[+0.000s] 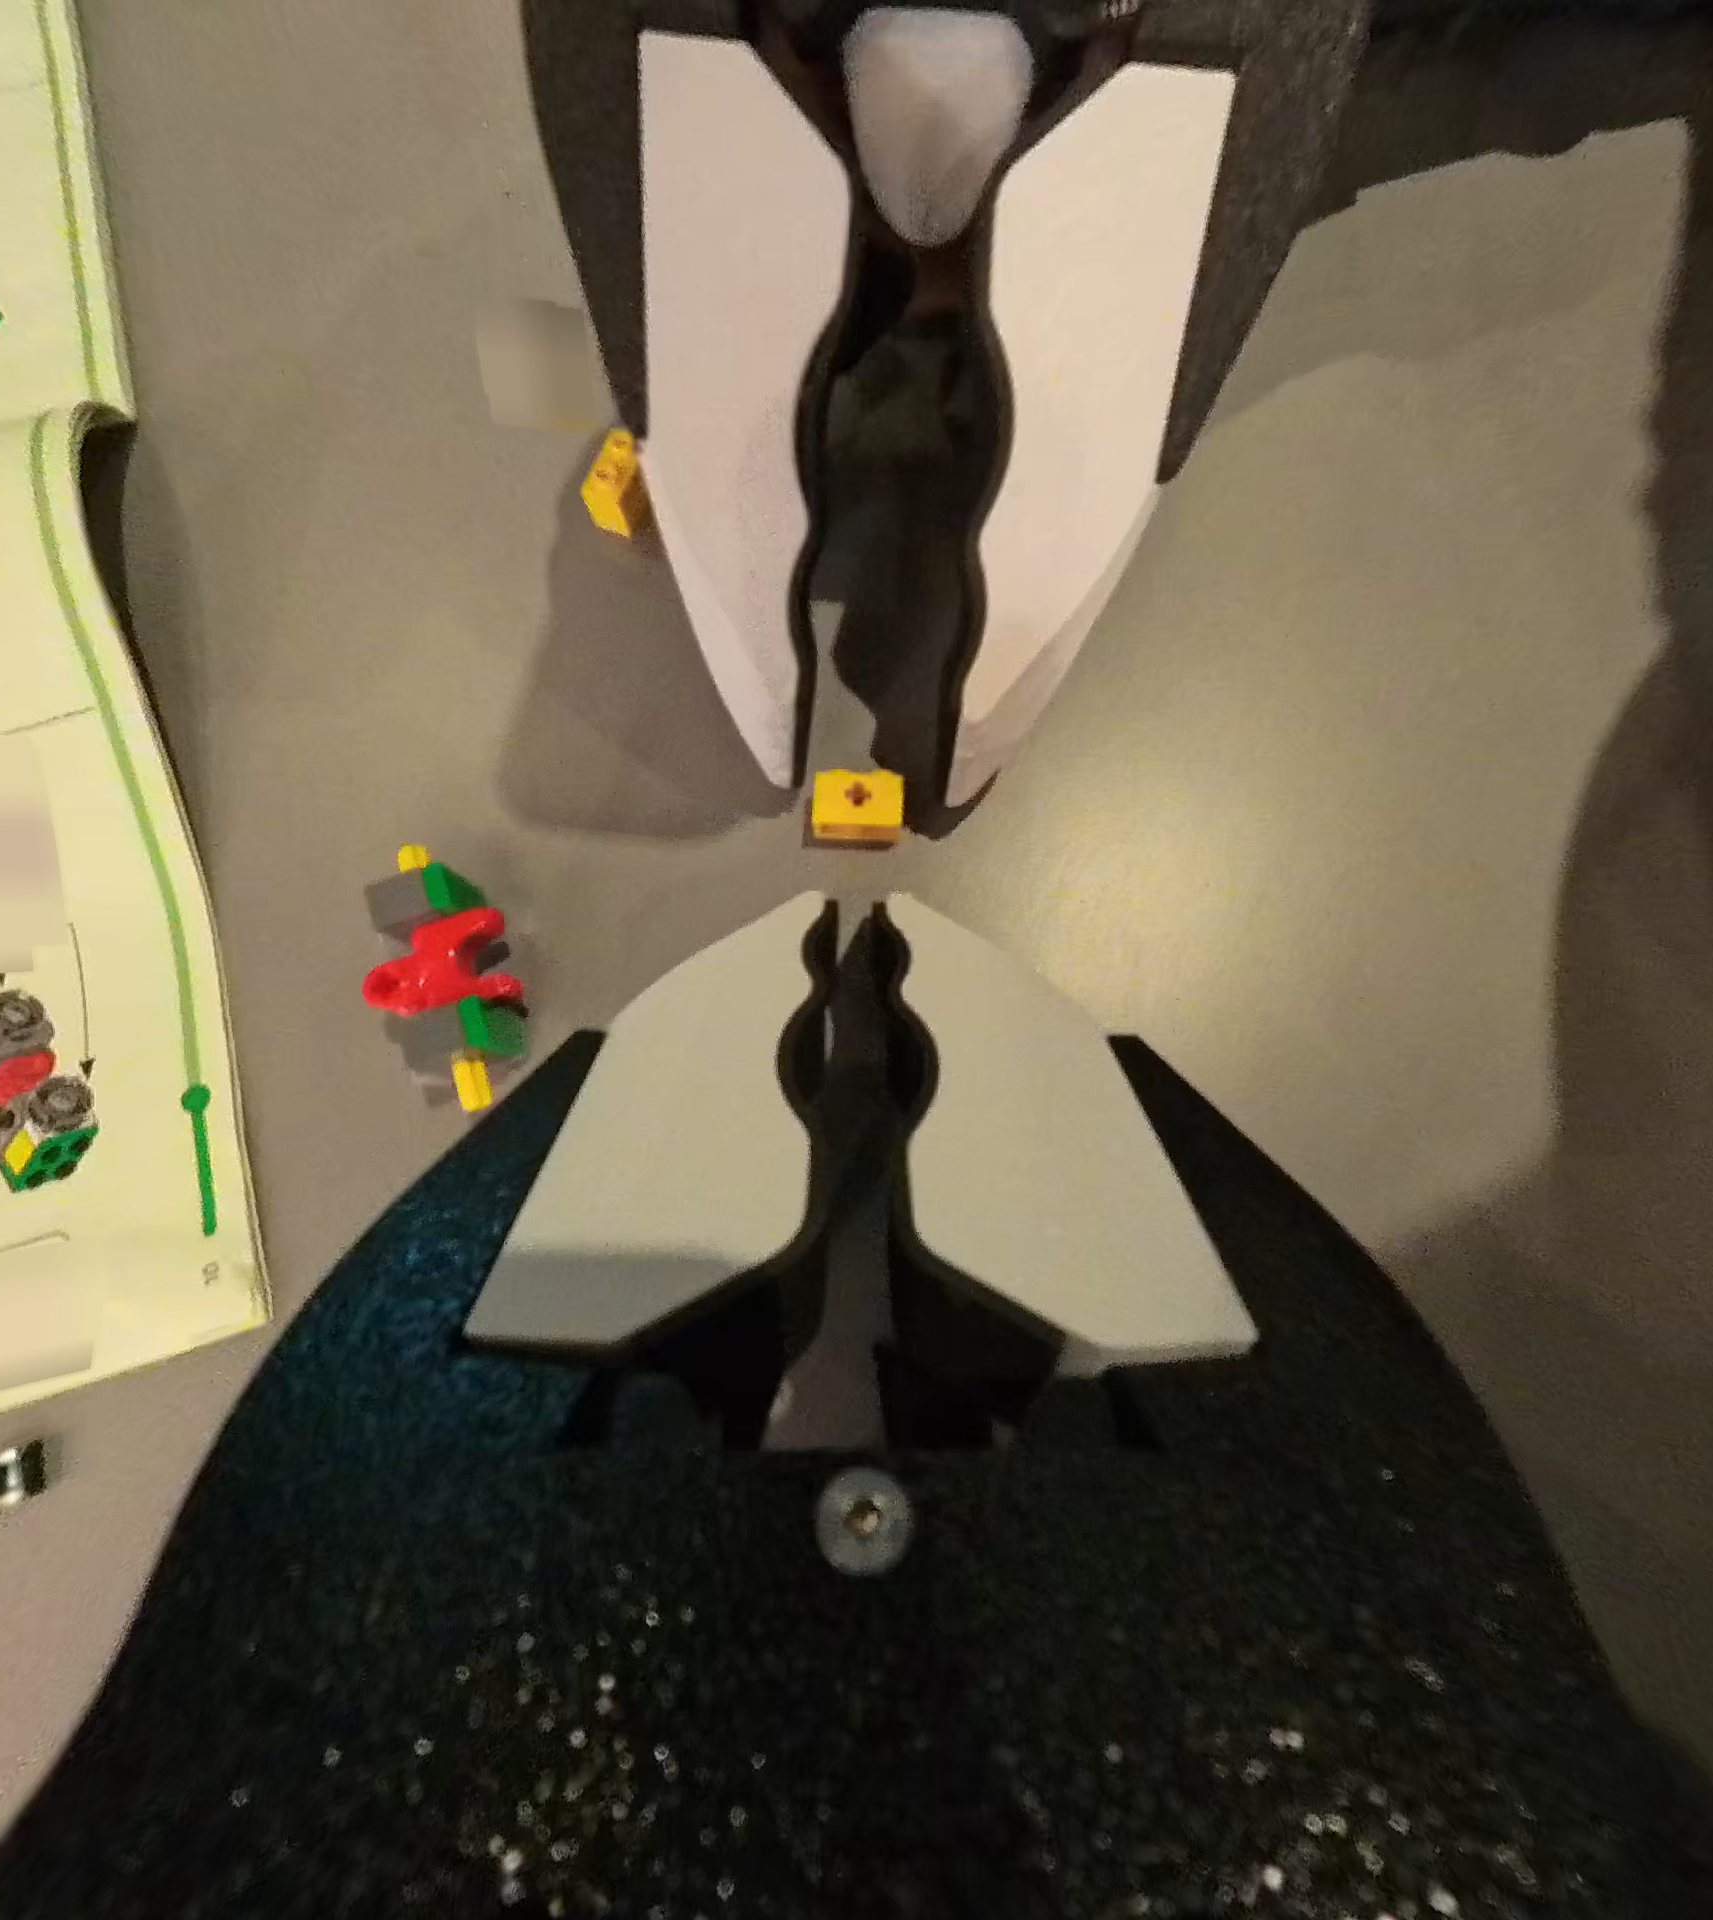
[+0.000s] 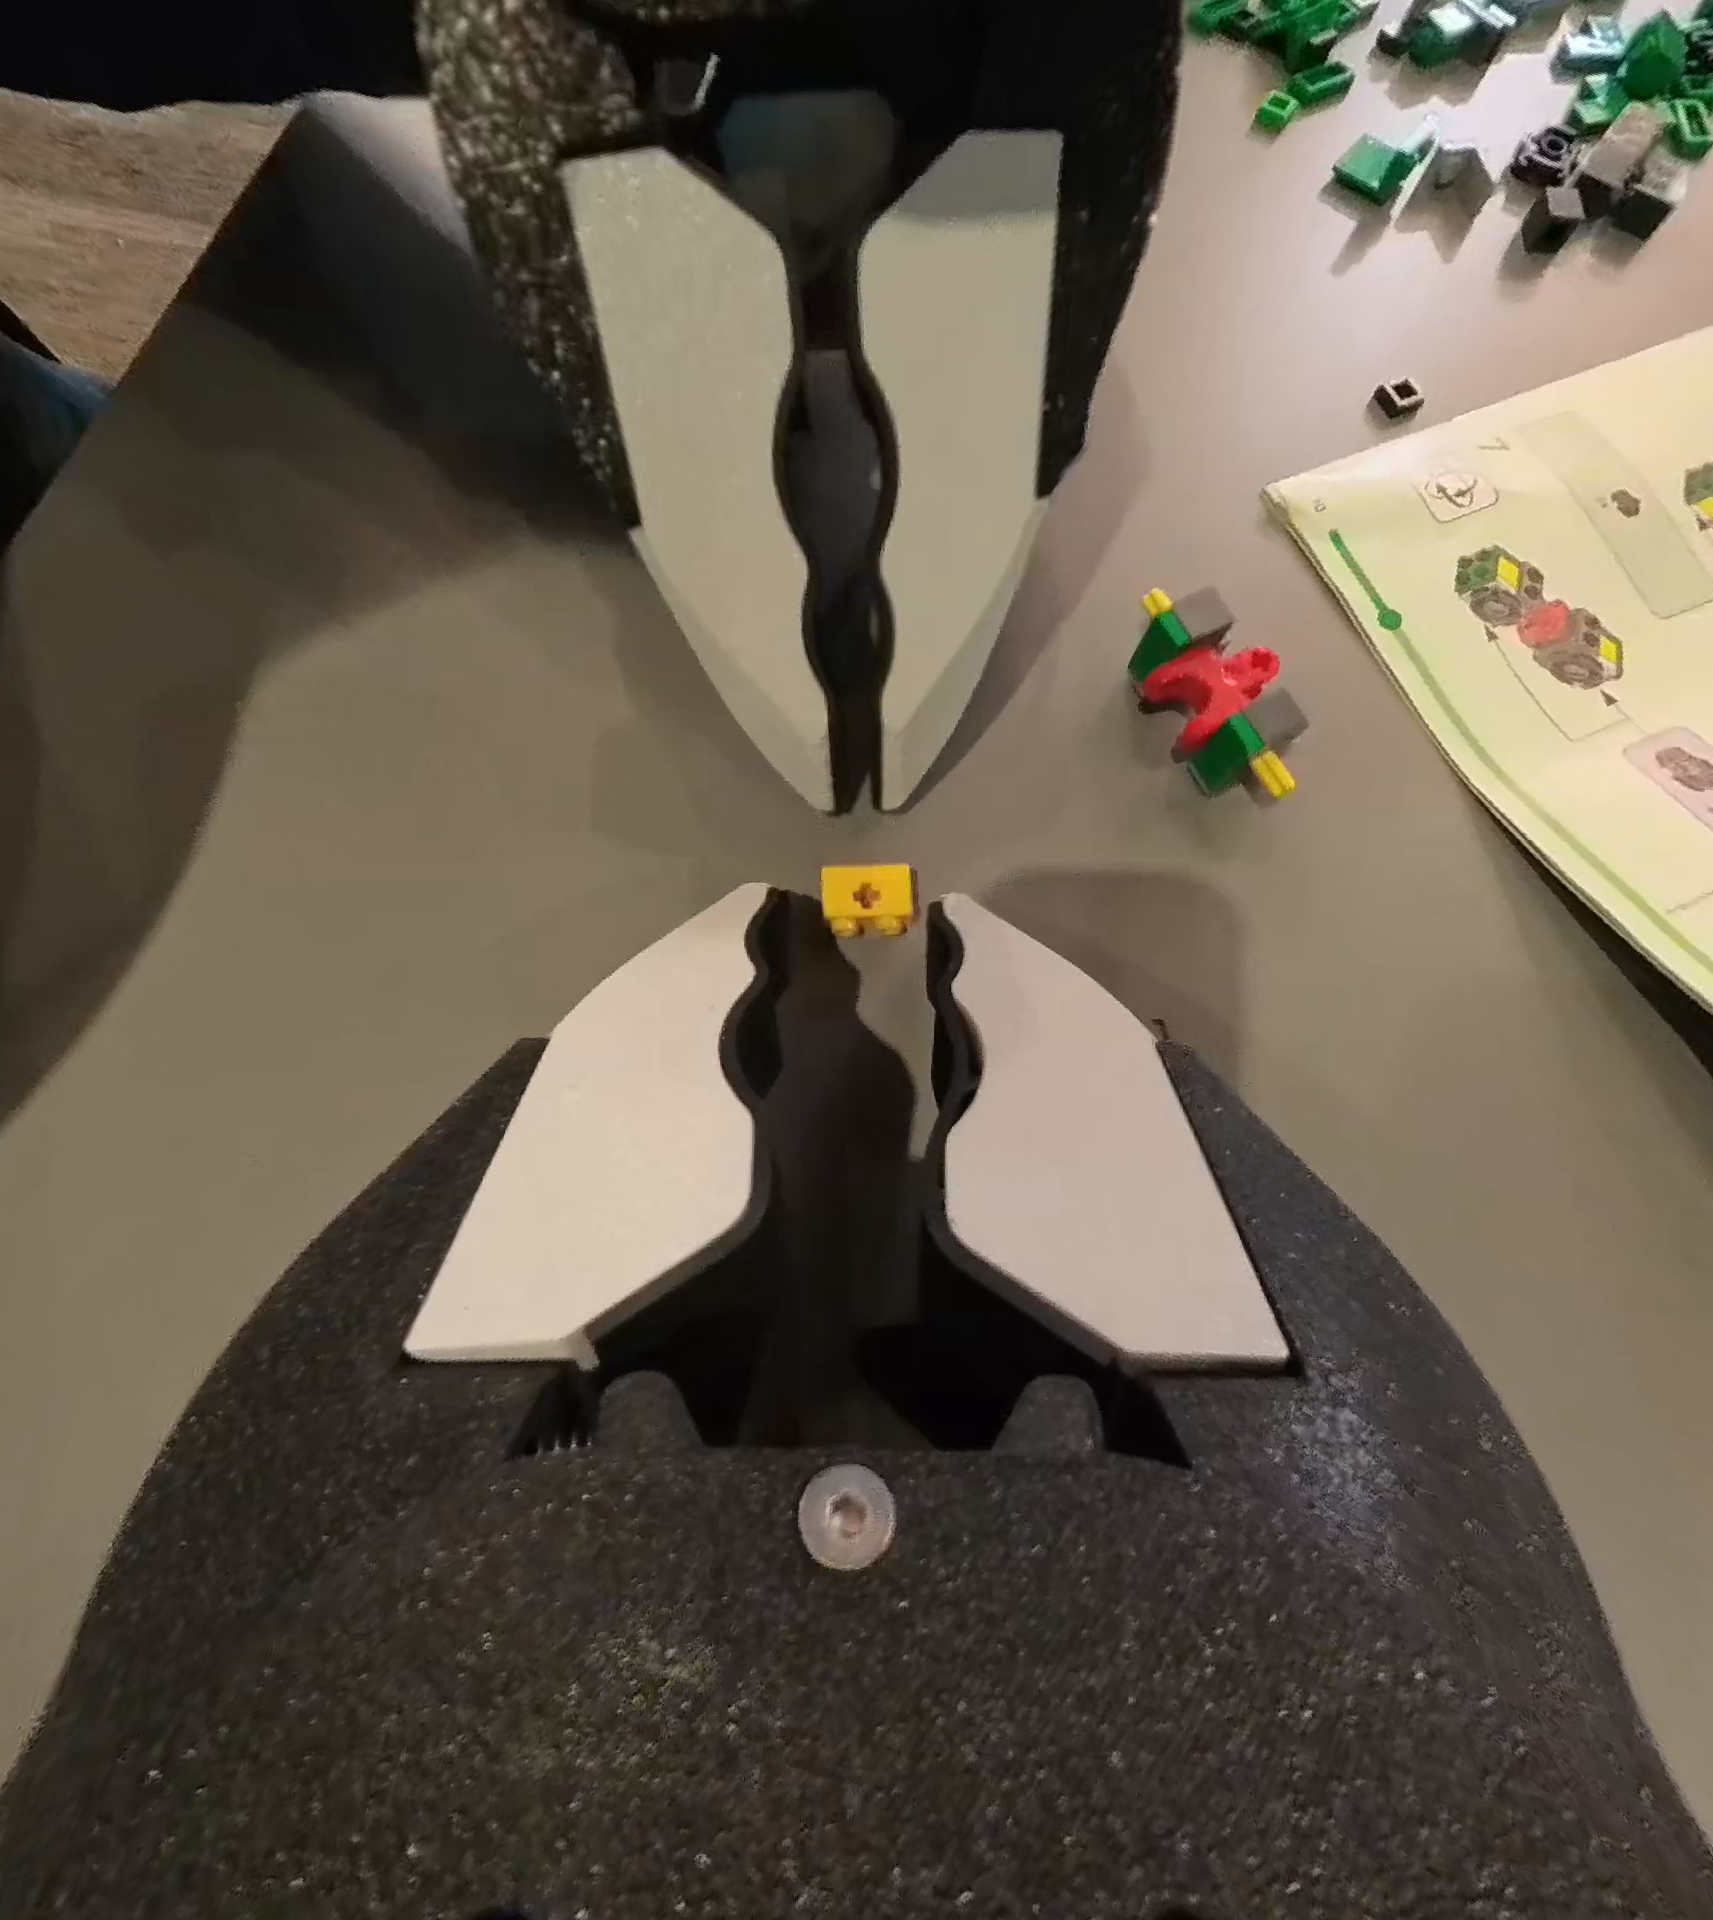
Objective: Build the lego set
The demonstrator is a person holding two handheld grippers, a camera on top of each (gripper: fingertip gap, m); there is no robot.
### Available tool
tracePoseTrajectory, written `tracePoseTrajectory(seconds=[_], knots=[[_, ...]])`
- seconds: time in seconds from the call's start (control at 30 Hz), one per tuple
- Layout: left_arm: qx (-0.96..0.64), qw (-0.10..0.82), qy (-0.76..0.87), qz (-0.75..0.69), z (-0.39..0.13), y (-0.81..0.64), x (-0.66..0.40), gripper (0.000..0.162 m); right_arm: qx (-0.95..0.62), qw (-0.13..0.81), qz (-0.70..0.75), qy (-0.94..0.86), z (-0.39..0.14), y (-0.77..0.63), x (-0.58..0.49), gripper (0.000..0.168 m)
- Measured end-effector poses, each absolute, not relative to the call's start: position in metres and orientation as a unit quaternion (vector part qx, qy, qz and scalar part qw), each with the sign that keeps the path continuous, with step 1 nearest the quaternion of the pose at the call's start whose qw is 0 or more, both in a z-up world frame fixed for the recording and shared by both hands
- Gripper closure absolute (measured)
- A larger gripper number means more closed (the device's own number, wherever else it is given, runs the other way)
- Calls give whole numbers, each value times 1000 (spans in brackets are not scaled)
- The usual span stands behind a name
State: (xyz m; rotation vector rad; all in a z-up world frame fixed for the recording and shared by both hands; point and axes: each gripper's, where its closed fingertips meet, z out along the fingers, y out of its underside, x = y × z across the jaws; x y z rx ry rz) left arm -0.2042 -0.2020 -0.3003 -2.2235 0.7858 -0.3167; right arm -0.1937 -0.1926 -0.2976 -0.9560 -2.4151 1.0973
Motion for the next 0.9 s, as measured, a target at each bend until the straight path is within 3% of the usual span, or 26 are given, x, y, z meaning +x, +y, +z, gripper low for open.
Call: tracePoseTrajectory(seconds=[0.17,0.47,0.67,0.9], knots=[[-873,385,254,-160,-293,-205,-206,153,-318,175,382,-850,-296,-197,-197,152],[-791,493,85,-352,-234,-198,-206,146,-178,399,313,-844,-236,-196,-202,152],[-769,484,85,-408,-222,-198,-193,143,-136,446,284,-838,-218,-198,-201,153],[-734,495,82,-458,-207,-198,-190,154,-117,463,291,-829,-206,-203,-197,152]])
